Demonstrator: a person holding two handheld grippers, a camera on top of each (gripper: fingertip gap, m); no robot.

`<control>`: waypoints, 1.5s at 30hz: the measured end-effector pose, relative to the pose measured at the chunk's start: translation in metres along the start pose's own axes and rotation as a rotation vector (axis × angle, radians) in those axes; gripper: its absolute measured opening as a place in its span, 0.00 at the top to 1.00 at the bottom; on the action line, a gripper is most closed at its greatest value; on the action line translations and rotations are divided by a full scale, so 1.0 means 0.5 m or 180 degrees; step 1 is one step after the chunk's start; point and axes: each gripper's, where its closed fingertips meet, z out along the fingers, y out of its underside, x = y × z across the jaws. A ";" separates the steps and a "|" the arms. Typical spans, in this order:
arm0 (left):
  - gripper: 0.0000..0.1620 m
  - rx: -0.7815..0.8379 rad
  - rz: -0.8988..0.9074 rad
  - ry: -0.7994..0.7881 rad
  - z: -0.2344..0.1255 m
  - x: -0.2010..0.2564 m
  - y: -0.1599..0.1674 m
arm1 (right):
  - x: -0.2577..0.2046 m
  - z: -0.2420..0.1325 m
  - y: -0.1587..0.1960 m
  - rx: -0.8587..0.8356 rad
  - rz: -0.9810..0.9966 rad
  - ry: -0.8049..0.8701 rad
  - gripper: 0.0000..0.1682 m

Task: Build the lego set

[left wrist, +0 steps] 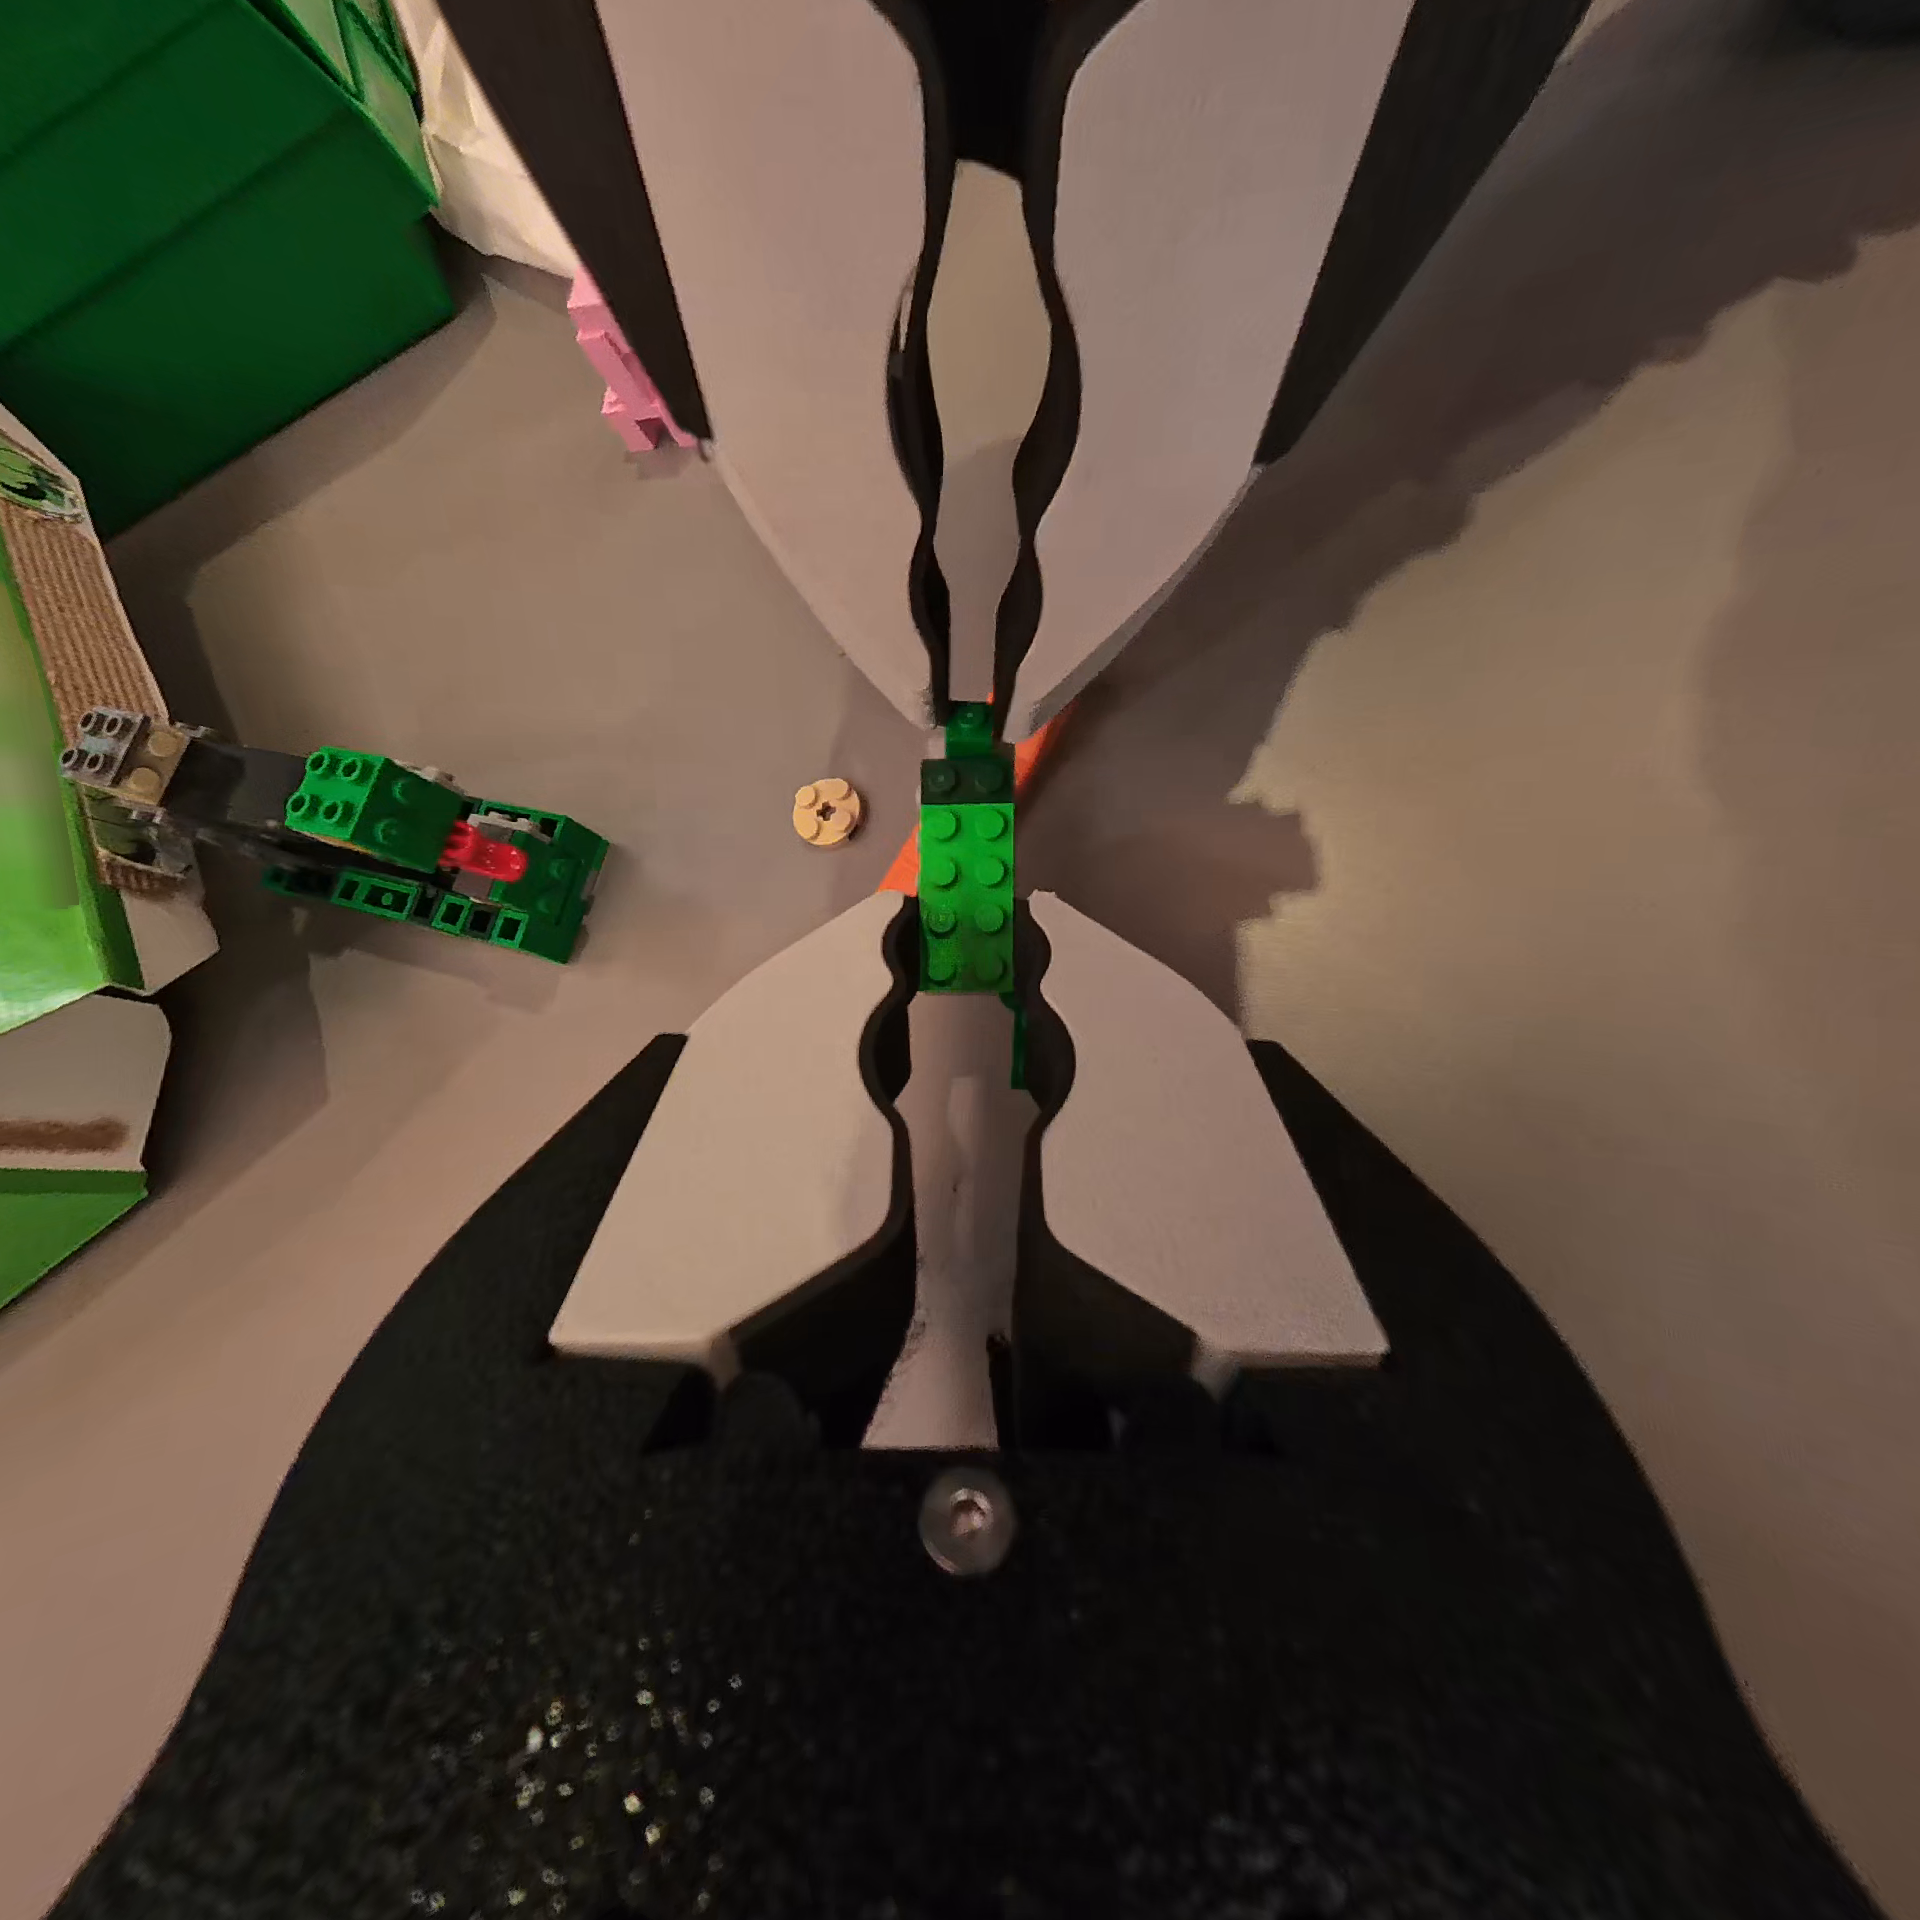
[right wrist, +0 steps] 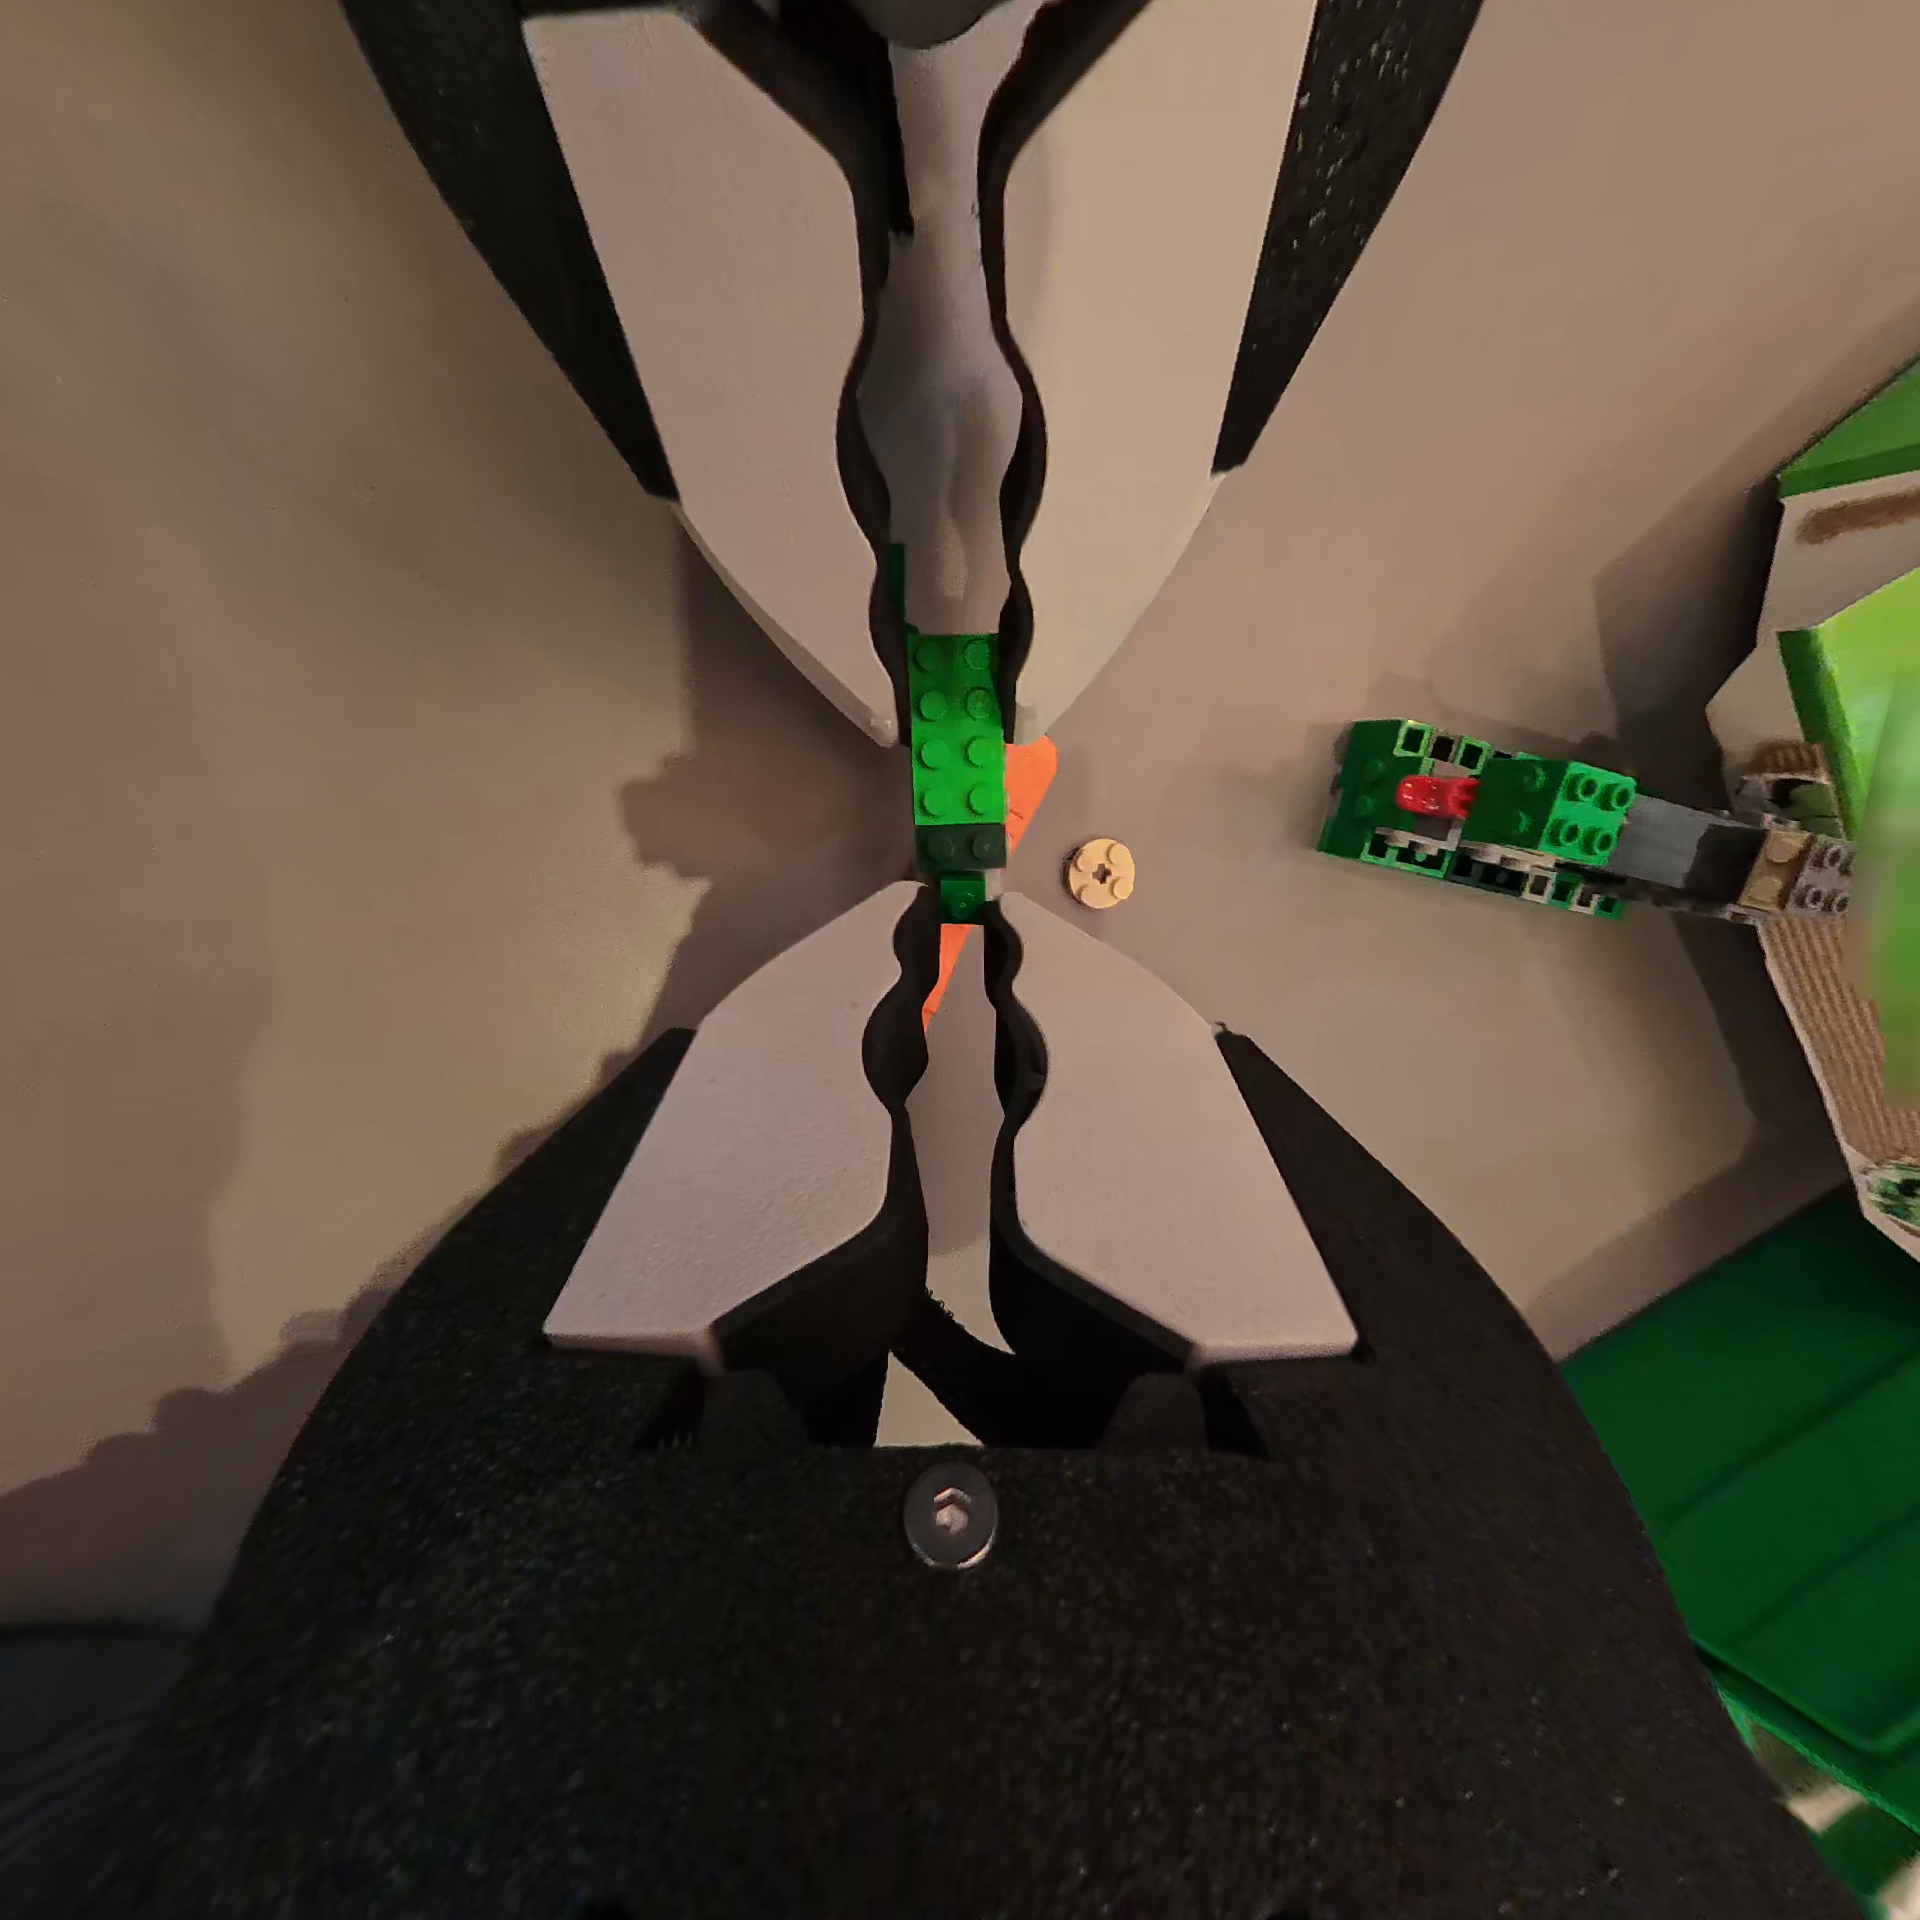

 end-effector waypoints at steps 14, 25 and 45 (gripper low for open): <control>0.90 0.0059 0.0109 -0.0032 0.004 0.007 -0.001 | -0.016 0.001 0.002 -0.0079 -0.0101 -0.0111 0.95; 0.90 0.0061 0.0080 -0.0009 0.003 0.007 0.002 | -0.015 0.004 -0.001 -0.0053 -0.0127 -0.0093 0.95; 0.90 0.0010 -0.0007 0.0087 0.007 0.011 0.011 | -0.016 0.006 -0.003 -0.0002 -0.0112 -0.0107 0.91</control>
